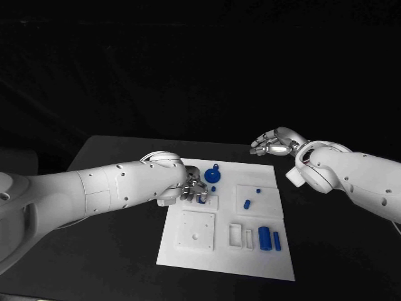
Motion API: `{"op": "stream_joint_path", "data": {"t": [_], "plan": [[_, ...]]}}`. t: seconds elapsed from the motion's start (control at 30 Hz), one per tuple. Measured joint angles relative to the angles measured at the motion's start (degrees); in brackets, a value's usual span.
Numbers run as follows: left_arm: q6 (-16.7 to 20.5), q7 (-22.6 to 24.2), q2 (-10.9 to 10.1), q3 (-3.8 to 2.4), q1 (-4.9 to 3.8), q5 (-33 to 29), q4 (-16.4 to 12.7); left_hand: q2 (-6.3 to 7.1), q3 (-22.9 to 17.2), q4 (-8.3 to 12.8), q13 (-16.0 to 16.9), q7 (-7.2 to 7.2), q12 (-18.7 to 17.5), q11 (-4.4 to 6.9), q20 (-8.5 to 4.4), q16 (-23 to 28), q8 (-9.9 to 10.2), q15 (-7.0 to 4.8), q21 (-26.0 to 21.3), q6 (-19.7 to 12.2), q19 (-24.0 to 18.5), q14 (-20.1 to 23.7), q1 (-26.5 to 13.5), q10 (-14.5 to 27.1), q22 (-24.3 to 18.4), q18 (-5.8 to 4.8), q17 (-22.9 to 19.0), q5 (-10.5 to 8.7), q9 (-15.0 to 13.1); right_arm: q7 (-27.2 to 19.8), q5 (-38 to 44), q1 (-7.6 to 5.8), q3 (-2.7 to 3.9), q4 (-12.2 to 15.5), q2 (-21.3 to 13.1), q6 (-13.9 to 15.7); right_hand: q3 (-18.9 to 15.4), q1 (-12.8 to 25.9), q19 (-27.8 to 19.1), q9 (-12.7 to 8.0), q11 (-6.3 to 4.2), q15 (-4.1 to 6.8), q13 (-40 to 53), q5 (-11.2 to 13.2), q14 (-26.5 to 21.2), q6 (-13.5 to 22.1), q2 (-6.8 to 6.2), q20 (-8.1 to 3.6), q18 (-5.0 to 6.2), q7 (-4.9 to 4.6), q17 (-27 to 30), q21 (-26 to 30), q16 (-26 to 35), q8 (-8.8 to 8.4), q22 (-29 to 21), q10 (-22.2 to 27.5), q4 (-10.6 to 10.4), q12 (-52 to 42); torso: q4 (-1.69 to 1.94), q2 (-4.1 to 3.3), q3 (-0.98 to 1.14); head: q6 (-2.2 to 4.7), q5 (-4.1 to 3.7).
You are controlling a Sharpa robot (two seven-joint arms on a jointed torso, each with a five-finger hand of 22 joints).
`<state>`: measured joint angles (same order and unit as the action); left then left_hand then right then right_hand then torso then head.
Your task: Assemble the parts on the task board
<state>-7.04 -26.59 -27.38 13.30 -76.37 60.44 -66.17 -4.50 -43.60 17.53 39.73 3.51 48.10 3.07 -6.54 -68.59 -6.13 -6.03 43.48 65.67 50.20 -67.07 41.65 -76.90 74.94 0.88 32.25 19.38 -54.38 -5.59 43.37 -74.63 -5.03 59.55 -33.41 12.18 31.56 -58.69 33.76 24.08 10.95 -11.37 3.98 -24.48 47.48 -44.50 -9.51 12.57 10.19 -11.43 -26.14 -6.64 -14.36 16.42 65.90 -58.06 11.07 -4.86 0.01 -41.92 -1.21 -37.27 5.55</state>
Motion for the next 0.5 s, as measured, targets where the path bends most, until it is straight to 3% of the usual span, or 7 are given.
{"op": "stream_joint_path", "data": {"t": [0.5], "plan": [[-2.0, -0.6, 0.9, 0.03, -0.07, 1.8, 0.6, -0.41, -0.1, 0.1, -0.1, 0.03, 0.3, -0.12, -0.11, -0.2, 0.0, 0.09, 0.2, 0.0, 0.5, -0.5, -0.4, -0.5, 0.0, 0.00, 0.0, 0.00, 0.0, 0.0, 0.0, 0.00, 0.00, 0.0, 0.1, 0.0, 0.0, 0.0, 0.0, 0.0, 0.00, 0.00, 0.0, 0.0, 0.0, 0.0, 0.00, 0.00, 0.00, 0.00, 0.0, 0.0, 0.0, 0.00, 0.1, 0.0, 0.0, 0.0, 0.04, -0.01, -0.03, -0.01, -0.09]]}}
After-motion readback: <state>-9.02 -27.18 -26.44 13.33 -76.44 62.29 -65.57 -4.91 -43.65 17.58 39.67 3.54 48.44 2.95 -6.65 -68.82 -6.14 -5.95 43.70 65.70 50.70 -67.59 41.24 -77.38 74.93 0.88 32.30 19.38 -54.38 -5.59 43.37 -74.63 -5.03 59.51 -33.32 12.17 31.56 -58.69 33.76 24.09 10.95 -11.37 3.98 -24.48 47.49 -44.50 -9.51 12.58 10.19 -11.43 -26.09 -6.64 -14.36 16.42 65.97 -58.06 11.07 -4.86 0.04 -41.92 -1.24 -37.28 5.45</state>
